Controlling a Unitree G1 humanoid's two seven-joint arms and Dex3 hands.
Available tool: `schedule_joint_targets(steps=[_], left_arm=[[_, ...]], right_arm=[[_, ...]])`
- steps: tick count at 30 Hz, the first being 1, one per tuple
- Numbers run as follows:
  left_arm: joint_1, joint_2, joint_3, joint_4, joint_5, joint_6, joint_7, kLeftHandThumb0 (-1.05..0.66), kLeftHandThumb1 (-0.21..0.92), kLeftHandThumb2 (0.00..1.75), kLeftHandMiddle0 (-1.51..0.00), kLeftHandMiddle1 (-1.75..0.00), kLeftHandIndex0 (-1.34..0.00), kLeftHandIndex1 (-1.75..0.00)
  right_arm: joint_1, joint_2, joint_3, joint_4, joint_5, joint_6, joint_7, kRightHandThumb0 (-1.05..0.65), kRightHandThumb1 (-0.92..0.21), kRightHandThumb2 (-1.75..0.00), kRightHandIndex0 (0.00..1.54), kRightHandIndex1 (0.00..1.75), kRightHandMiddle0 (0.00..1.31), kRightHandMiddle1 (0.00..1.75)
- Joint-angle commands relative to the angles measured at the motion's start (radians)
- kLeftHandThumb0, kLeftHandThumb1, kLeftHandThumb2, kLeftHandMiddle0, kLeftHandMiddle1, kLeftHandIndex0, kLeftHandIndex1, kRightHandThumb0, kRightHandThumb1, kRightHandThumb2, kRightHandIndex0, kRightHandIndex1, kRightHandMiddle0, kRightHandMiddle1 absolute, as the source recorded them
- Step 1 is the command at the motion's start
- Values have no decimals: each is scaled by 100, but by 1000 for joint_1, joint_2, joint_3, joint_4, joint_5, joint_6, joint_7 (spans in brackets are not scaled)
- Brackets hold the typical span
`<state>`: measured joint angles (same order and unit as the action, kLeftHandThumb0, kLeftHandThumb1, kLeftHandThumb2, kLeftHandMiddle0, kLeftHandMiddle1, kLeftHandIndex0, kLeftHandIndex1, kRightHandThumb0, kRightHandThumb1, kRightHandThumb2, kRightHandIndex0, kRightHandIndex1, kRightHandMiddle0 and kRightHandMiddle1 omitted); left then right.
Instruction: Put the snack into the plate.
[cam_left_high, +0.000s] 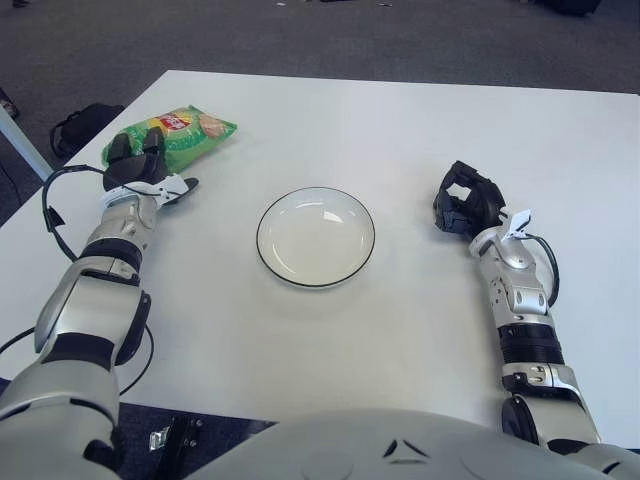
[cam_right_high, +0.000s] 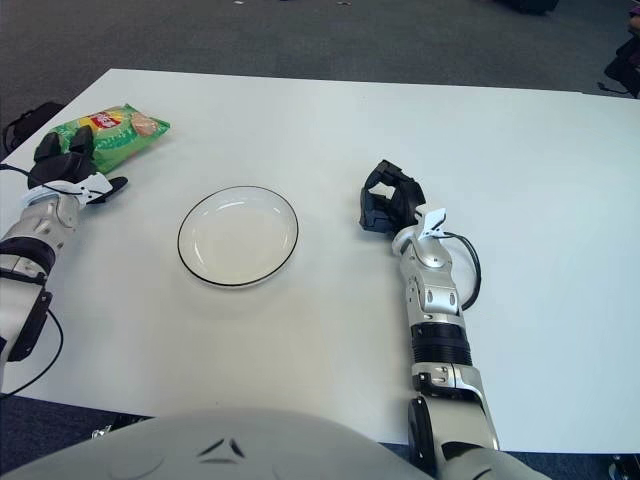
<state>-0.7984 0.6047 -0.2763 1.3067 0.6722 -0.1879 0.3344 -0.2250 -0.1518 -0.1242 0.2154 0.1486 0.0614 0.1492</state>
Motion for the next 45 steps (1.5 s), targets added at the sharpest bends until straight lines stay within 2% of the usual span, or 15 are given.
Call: schedule_joint_targets(steps=[1, 6, 9, 10, 12, 13, 15, 17, 19, 22, 27, 34, 40, 45], left_arm=[[-6, 3, -2, 34, -24, -57, -48, -102, 92, 54, -5, -3, 0, -9], [-7, 7, -12, 26, -41, -123, -66, -101, 92, 49, -18, -16, 0, -43], [-12, 7, -25, 31, -33, -120, -58, -100, 92, 44, -11, -52, 0, -62], [-14, 7, -30, 33, -28, -116, -52, -94, 91, 42, -15, -73, 0, -73], [-19, 8, -48, 46, -9, -88, -35, -87, 89, 39, -20, -98, 0, -89], [-18, 6, -57, 51, -2, -76, -24, -82, 83, 44, -24, -114, 0, -103], [-16, 3, -70, 55, 7, -61, -3, -75, 74, 55, -30, -135, 0, -128], [-15, 0, -85, 55, 15, -50, 21, -65, 65, 67, -41, -156, -9, -156], [-14, -2, -97, 56, 21, -41, 45, -55, 56, 89, -49, -165, -28, -165], [-10, -10, -112, 55, 30, -36, 81, -18, 32, 117, -74, -142, -45, -171], [-11, -16, -134, 43, 31, -55, 114, -3, 17, 135, -87, -134, -55, -174], [-23, 5, -149, 28, 23, -105, 117, 0, 12, 144, -89, -141, -56, -175], [-22, 14, -159, 25, 24, -147, 143, 0, 13, 147, -85, -151, -53, -175], [-8, 40, -163, -22, 23, -267, 216, 0, 14, 148, -80, -161, -51, -175]], right_arm=[[66, 3, 15, 39, 1, 78, 17, -50, -26, -138, 126, 175, 66, 175], [66, -1, 17, 37, 1, 84, 32, -50, -25, -139, 126, 175, 67, 175], [66, -3, 18, 36, 4, 84, 43, -51, -24, -141, 127, 175, 67, 175], [65, -4, 19, 38, 6, 83, 49, -51, -23, -142, 127, 175, 68, 175], [65, -6, 19, 39, 9, 82, 59, -51, -22, -143, 127, 175, 69, 175], [65, -6, 20, 40, 9, 81, 63, -52, -22, -144, 127, 175, 69, 175], [65, -6, 21, 38, 8, 80, 69, -52, -21, -144, 127, 175, 70, 175], [66, -6, 23, 36, 7, 81, 73, -52, -21, -145, 127, 175, 70, 175], [67, -6, 24, 33, 5, 84, 74, -52, -21, -145, 128, 175, 70, 175], [69, -5, 24, 26, 5, 89, 71, -52, -20, -145, 128, 175, 70, 175], [70, -3, 23, 15, 5, 104, 61, -52, -21, -145, 128, 175, 70, 175], [66, -5, 22, 11, 3, 114, 57, -52, -21, -144, 128, 175, 70, 175], [63, -9, 23, 15, 1, 114, 61, -52, -22, -144, 128, 175, 69, 175], [63, -12, 26, 16, -3, 118, 60, -52, -22, -143, 128, 175, 69, 175]])
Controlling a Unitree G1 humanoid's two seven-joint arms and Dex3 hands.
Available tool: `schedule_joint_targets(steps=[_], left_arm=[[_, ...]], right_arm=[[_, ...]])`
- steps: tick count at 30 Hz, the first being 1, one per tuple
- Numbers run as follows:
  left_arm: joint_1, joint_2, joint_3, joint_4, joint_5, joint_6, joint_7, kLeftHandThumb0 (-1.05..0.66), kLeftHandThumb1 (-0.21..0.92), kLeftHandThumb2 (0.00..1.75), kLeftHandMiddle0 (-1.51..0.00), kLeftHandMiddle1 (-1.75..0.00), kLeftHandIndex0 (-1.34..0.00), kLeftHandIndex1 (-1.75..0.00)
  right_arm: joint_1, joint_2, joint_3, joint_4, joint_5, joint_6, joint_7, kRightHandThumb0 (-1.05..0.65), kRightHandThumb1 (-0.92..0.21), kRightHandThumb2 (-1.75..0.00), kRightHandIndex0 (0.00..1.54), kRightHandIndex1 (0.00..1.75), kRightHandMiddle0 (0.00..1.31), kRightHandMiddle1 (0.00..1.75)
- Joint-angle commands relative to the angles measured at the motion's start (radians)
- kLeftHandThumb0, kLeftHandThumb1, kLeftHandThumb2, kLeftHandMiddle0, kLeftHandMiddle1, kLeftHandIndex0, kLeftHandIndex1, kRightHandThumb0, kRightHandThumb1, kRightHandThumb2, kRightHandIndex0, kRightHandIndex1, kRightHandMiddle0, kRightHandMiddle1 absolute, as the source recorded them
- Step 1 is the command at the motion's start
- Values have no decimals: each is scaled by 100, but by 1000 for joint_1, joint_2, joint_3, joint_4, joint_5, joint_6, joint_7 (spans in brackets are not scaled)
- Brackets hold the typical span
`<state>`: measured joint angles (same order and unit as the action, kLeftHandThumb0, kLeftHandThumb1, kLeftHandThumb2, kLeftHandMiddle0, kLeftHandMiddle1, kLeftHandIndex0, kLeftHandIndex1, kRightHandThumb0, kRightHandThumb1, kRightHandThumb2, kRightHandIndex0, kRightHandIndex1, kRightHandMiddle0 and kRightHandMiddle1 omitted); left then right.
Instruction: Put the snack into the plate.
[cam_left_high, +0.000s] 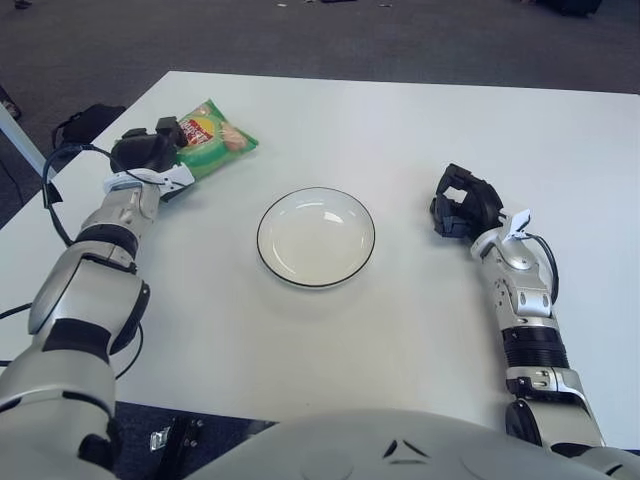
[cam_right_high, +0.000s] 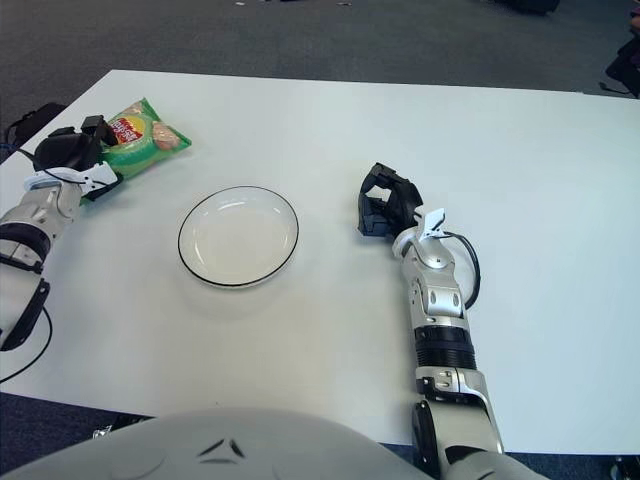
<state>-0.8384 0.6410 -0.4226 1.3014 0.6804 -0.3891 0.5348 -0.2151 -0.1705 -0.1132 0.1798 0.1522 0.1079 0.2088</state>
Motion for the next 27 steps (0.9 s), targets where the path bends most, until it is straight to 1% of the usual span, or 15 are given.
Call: schedule_joint_targets(steps=[1, 7, 12, 15, 20, 23, 25, 26, 27], left_arm=[[36, 8, -17, -18, 14, -93, 22, 0, 14, 150, -79, -164, -51, -175], [48, 24, -14, -19, 2, -201, 17, 0, 11, 154, -78, -170, -53, -175], [52, 39, -5, -25, -10, -248, -5, 0, 10, 156, -79, -170, -54, -175], [60, 59, 9, -45, -30, -298, -43, 0, 10, 156, -79, -171, -54, -175], [65, 69, 27, -61, -54, -334, -89, 0, 10, 155, -80, -167, -54, -175], [62, 78, 30, -79, -49, -337, -84, 0, 10, 152, -83, -157, -57, -175], [61, 80, 29, -91, -39, -326, -63, 0, 12, 147, -82, -152, -56, -175], [60, 80, 28, -96, -32, -318, -50, 0, 18, 141, -76, -154, -53, -175], [60, 78, 27, -100, -27, -306, -35, 0, 28, 130, -67, -157, -47, -175]], right_arm=[[53, 7, 16, 51, -7, 73, 0, -52, -22, -143, 127, 175, 69, 175], [51, 5, 16, 52, -6, 80, -2, -51, -23, -143, 125, 175, 69, 175], [51, 5, 15, 52, -4, 80, 1, -51, -23, -142, 124, 175, 69, 175], [52, 4, 15, 49, -6, 81, -1, -51, -23, -142, 124, 175, 69, 175], [52, 4, 17, 49, -10, 80, -4, -51, -23, -142, 124, 175, 69, 175], [52, 4, 18, 47, -10, 83, -5, -51, -23, -143, 124, 175, 69, 175], [52, 4, 18, 46, -8, 86, -3, -52, -22, -143, 124, 175, 69, 175], [51, 4, 18, 47, -7, 87, -1, -52, -22, -143, 124, 175, 69, 175], [50, 3, 17, 48, -6, 88, 1, -52, -22, -143, 124, 175, 69, 175]])
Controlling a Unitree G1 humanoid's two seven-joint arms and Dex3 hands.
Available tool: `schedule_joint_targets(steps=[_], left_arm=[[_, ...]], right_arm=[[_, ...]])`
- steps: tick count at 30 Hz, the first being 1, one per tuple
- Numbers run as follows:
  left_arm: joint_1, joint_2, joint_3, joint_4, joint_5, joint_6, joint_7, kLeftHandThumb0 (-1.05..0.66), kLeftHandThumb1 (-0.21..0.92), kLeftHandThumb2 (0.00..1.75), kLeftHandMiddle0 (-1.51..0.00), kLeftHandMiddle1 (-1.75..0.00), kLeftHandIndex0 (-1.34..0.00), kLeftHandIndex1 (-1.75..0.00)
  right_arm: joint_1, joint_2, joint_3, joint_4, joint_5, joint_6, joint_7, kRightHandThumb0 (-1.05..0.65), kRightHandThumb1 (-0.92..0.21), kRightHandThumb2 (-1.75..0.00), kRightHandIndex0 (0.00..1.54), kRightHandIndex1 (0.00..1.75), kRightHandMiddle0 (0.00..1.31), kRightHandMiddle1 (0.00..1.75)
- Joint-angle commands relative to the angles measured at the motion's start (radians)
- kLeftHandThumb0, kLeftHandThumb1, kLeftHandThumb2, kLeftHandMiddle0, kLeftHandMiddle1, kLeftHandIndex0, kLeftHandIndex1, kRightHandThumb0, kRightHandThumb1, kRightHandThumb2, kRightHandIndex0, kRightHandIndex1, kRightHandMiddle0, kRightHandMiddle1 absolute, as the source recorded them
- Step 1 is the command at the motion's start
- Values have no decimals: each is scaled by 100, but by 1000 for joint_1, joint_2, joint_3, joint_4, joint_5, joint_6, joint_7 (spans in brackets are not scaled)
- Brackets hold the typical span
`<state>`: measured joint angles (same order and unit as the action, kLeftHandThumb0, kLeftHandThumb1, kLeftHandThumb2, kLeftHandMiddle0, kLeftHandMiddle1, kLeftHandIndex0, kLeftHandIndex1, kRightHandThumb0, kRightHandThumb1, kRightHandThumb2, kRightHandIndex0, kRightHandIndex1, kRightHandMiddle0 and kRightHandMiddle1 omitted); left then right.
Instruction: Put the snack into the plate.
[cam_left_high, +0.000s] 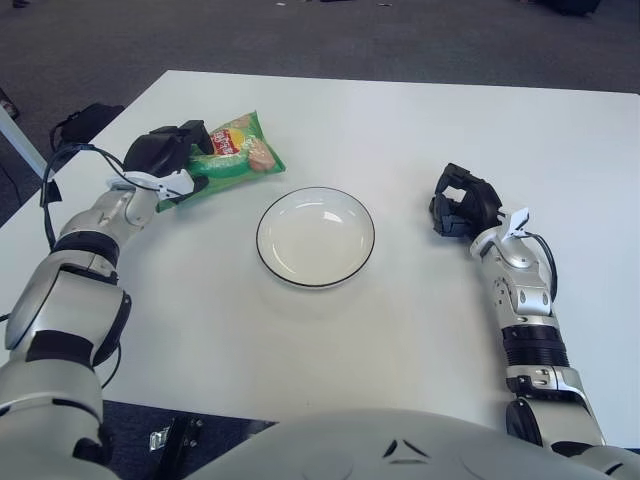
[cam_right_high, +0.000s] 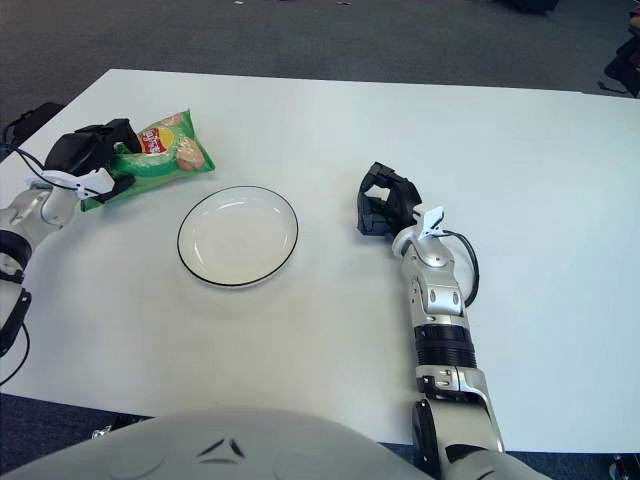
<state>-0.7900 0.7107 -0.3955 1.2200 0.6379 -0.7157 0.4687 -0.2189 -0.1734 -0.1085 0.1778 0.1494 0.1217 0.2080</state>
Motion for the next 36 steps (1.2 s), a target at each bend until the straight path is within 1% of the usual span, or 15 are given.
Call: schedule_joint_targets(steps=[1, 2, 3, 4, 7, 11, 12, 13, 14, 16, 22, 25, 28, 32, 36], left_arm=[[12, 8, 0, -22, 19, 28, 41, -1, 41, 114, -57, -157, -39, -175], [10, 4, 2, -23, 20, 45, 46, -1, 47, 108, -53, -157, -36, -175], [9, 2, 4, -24, 20, 58, 50, -21, 48, 99, -38, -148, -23, -162], [8, -1, 6, -25, 19, 70, 52, -34, 48, 94, -29, -142, -15, -153], [9, -7, 12, -27, 13, 89, 61, -53, 50, 85, -15, -124, -5, -131], [11, -17, 21, -29, 5, 102, 96, -66, 53, 75, -6, -103, -1, -107], [11, -20, 22, -29, 7, 111, 109, -67, 54, 74, -5, -101, -1, -105], [11, -22, 22, -29, 8, 117, 119, -71, 56, 70, -3, -91, 0, -95], [12, -26, 22, -28, 11, 129, 132, -72, 56, 69, -3, -88, 0, -91], [12, -32, 20, -26, 16, 148, 151, -80, 61, 60, -1, -63, 0, -66], [12, -42, 12, -26, 24, 178, 189, -99, 77, 38, 0, -13, 0, -16], [9, -44, 1, -26, 41, 204, 221, -103, 85, 27, 0, -4, 0, -5], [0, -52, -15, -16, 66, 245, 253, -104, 89, 23, 0, -1, 0, -2], [-25, -79, -37, 21, 93, 321, 275, -105, 91, 20, 0, 0, 0, 0], [-29, -84, -40, 22, 94, 351, 255, -105, 92, 23, 0, 0, 0, 0]], right_arm=[[54, 6, 13, 51, -2, 74, 3, -52, -22, -143, 124, 175, 69, 175], [53, 5, 13, 52, -3, 72, 4, -52, -22, -143, 124, 175, 69, 175], [54, 4, 14, 53, -4, 71, 5, -52, -22, -143, 124, 175, 69, 175], [54, 4, 14, 53, -5, 70, 5, -52, -22, -143, 124, 175, 69, 175], [53, 4, 16, 54, -8, 69, 3, -52, -22, -143, 124, 175, 69, 175], [51, 4, 16, 56, -8, 73, 2, -52, -22, -143, 125, 175, 69, 175], [51, 4, 16, 56, -7, 73, 3, -52, -22, -143, 125, 175, 69, 175], [50, 4, 16, 56, -6, 74, 3, -52, -22, -143, 125, 175, 69, 175], [50, 5, 16, 57, -5, 73, 4, -52, -23, -143, 125, 175, 69, 175], [50, 6, 17, 59, -5, 69, 5, -52, -23, -143, 125, 175, 69, 175], [50, 7, 20, 65, -9, 52, 7, -52, -23, -143, 125, 175, 69, 175], [51, 7, 23, 67, -12, 44, 7, -52, -22, -143, 125, 175, 69, 175], [50, 8, 24, 68, -12, 42, 7, -52, -22, -143, 125, 175, 69, 175], [50, 7, 24, 69, -11, 44, 7, -52, -22, -143, 125, 175, 69, 175], [47, 7, 23, 65, -8, 59, 6, -52, -22, -143, 125, 175, 69, 175]])
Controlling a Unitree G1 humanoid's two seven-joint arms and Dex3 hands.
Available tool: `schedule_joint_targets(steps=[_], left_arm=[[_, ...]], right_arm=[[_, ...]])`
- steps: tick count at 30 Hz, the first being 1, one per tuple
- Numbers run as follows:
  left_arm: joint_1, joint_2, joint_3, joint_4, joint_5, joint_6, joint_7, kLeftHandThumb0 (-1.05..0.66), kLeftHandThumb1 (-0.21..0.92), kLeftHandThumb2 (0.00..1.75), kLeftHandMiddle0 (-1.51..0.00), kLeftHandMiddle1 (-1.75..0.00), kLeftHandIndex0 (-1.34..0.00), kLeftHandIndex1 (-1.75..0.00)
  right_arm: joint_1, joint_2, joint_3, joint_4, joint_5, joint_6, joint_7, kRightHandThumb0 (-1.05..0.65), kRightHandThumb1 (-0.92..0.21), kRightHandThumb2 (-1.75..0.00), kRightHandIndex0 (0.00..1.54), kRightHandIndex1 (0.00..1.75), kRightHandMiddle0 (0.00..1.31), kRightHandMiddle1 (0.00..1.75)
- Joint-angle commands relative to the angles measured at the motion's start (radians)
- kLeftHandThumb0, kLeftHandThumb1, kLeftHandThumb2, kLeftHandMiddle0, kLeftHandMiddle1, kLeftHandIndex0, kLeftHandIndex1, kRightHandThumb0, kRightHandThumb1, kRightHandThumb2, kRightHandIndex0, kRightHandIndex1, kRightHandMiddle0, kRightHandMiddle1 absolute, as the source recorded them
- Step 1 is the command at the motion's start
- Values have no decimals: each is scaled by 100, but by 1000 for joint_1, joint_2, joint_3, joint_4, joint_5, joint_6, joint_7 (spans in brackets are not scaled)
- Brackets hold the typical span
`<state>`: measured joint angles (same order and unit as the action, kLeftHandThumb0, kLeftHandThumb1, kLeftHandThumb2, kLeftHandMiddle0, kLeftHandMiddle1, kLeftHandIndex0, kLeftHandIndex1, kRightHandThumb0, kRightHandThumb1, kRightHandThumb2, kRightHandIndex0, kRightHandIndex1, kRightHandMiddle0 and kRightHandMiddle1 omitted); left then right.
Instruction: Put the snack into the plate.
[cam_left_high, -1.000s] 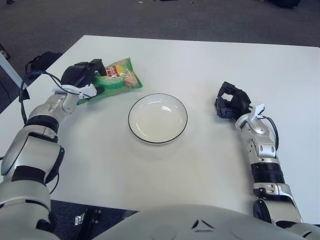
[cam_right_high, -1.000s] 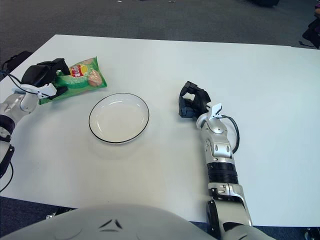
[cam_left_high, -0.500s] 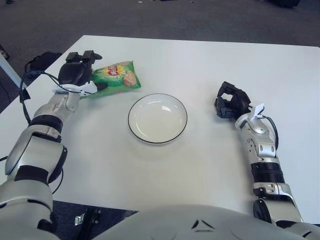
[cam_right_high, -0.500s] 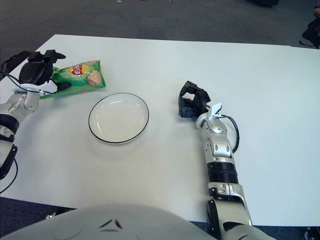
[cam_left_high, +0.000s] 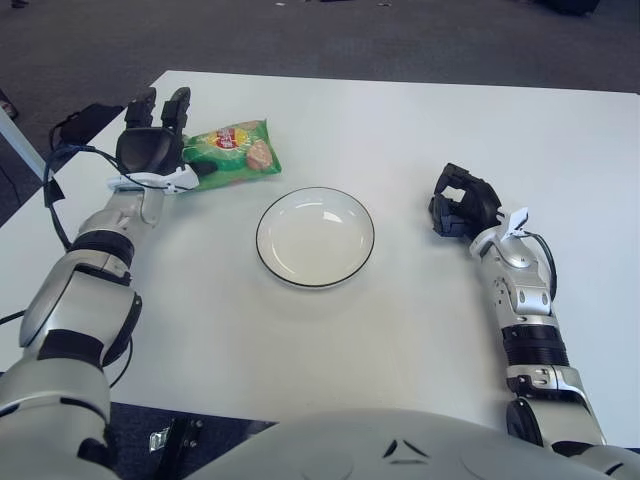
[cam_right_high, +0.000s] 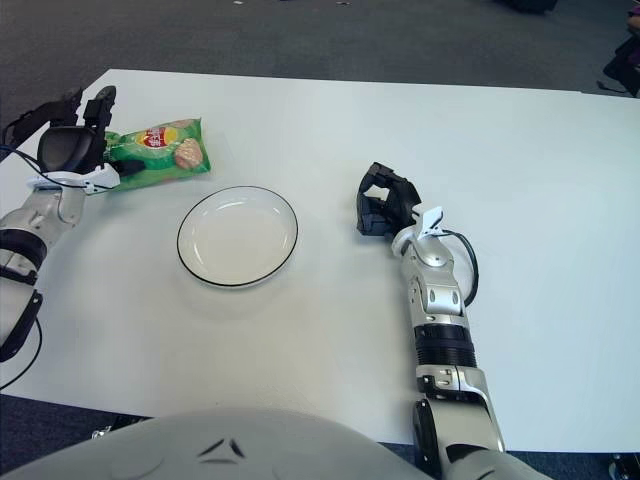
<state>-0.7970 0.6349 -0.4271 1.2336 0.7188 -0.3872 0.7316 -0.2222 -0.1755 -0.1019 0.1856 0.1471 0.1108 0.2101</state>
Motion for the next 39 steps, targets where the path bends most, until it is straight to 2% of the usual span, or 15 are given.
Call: schedule_joint_targets(steps=[1, 4, 13, 17, 27, 31, 37, 38, 39], left_arm=[[-24, -13, -10, 10, 10, 27, -24, -105, 92, 23, 0, 0, 0, 0], [-28, -20, -13, 10, 5, 34, -57, -105, 92, 24, 0, 0, 0, 0], [-45, -33, -7, 21, -27, 1, -253, -105, 92, 21, 0, 0, 0, 0], [-79, -79, -24, 72, -19, 10, -352, -105, 92, 19, 0, 0, 0, 0], [-106, -111, -32, 98, -34, -43, -590, -104, 91, 14, 0, 0, -1, 0], [-112, -123, -29, 111, -49, -37, -676, -100, 92, 14, 0, 0, -3, -2], [-109, -135, -20, 124, -66, 6, -732, -94, 90, 22, -9, -4, 0, -31], [-108, -136, -21, 125, -66, 13, -732, -93, 90, 22, -15, -8, 0, -39], [-107, -137, -25, 126, -62, 19, -722, -91, 89, 25, -22, -21, 0, -51]], right_arm=[[50, 9, 16, 56, -4, 74, 4, -52, -22, -143, 124, 175, 69, 175], [50, 10, 16, 55, -3, 79, 4, -52, -22, -143, 124, 175, 69, 175], [51, 6, 17, 59, 2, 68, 19, -51, -23, -143, 124, 175, 69, 175], [50, 0, 16, 61, 8, 66, 39, -51, -23, -142, 123, 175, 69, 175], [52, 0, 19, 58, 19, 79, 66, -52, -22, -143, 123, 175, 69, 175], [54, 1, 19, 57, 28, 77, 75, -52, -21, -145, 124, 175, 70, 175], [57, 4, 23, 57, 34, 62, 86, -53, -19, -148, 126, 175, 72, 175], [57, 4, 23, 58, 33, 59, 89, -53, -18, -148, 126, 175, 72, 175], [58, 2, 24, 59, 33, 55, 93, -53, -18, -148, 126, 175, 72, 175]])
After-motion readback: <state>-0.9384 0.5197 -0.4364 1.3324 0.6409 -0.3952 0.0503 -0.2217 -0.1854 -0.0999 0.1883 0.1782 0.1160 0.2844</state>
